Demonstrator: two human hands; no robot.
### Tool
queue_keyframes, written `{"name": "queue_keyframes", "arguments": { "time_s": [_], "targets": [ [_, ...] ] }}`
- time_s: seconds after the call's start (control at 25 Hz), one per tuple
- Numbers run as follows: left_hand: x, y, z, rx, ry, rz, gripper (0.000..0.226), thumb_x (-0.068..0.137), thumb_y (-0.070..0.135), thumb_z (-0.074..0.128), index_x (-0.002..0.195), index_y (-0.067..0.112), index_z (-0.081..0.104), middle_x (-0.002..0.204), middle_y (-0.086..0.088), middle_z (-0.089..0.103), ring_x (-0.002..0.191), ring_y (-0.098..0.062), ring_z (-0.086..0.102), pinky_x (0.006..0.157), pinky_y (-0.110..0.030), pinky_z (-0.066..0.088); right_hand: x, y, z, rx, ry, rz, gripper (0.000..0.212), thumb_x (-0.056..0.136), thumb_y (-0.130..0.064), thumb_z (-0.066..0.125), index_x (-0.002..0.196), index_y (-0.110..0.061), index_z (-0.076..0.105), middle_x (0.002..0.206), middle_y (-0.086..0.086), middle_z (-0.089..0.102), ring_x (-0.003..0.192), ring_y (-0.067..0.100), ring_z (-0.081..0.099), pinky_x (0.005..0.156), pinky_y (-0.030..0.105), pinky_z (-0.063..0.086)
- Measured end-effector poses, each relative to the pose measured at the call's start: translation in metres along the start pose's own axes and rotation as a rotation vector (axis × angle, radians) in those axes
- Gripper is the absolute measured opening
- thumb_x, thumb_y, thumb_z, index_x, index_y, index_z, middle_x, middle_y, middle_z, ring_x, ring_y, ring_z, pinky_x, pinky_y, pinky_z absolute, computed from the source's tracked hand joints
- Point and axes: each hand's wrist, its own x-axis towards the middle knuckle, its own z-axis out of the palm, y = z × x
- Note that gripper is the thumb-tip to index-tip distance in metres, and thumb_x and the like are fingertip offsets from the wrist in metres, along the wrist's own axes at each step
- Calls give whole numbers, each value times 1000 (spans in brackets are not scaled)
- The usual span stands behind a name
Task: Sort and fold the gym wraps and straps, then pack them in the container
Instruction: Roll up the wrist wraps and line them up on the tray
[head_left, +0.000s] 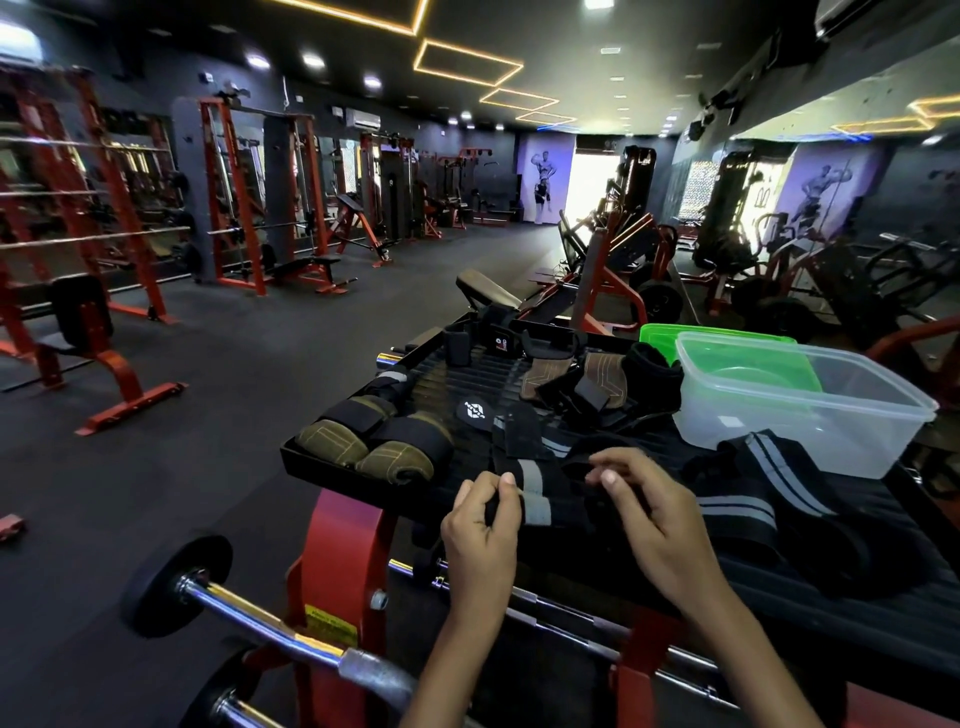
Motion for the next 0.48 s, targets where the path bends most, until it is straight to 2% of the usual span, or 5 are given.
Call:
{"name": "queue_keyframes", "arguments": {
  "time_s": [0.12,0.24,0.36,0.44,0.48],
  "targets": [
    [0,1,6,-40,-43,-13,42,84,50,40,65,12,48,55,6,43,55,-10,38,62,-28,35,-9,-15,16,-370,95,-218,31,92,-38,43,100,-16,62,90,-6,63,84,9,57,76,24,42],
    [1,3,10,-160,-132,-109,48,80,54,45,63,9,52,56,-6,44,57,-8,40,58,-30,37,-10,-9,32,-641,75,-344,49,100,-36,29,70,-12,58,58,-2,52,53,16,49,56,27,35],
    [-7,5,10,-80,-118,34,25,85,50,46,70,30,52,64,15,53,59,1,45,60,-13,37,-5,-10,32,-458,167,-35,58,98,-42,25,46,-24,41,35,-5,35,33,11,36,42,17,20],
    [-8,4,10,2,-84,134,22,88,43,45,69,31,46,71,25,53,64,3,46,63,-6,34,-9,-9,35,-262,122,126,53,92,-49,26,44,-26,30,34,-3,32,34,11,36,41,15,19],
    [-6,2,10,19,-75,142,25,88,43,43,66,31,44,67,25,52,61,3,44,60,-6,33,-12,-8,34,-219,81,112,49,91,-49,28,48,-27,34,37,-5,35,36,10,37,41,15,21]
  ]
}}
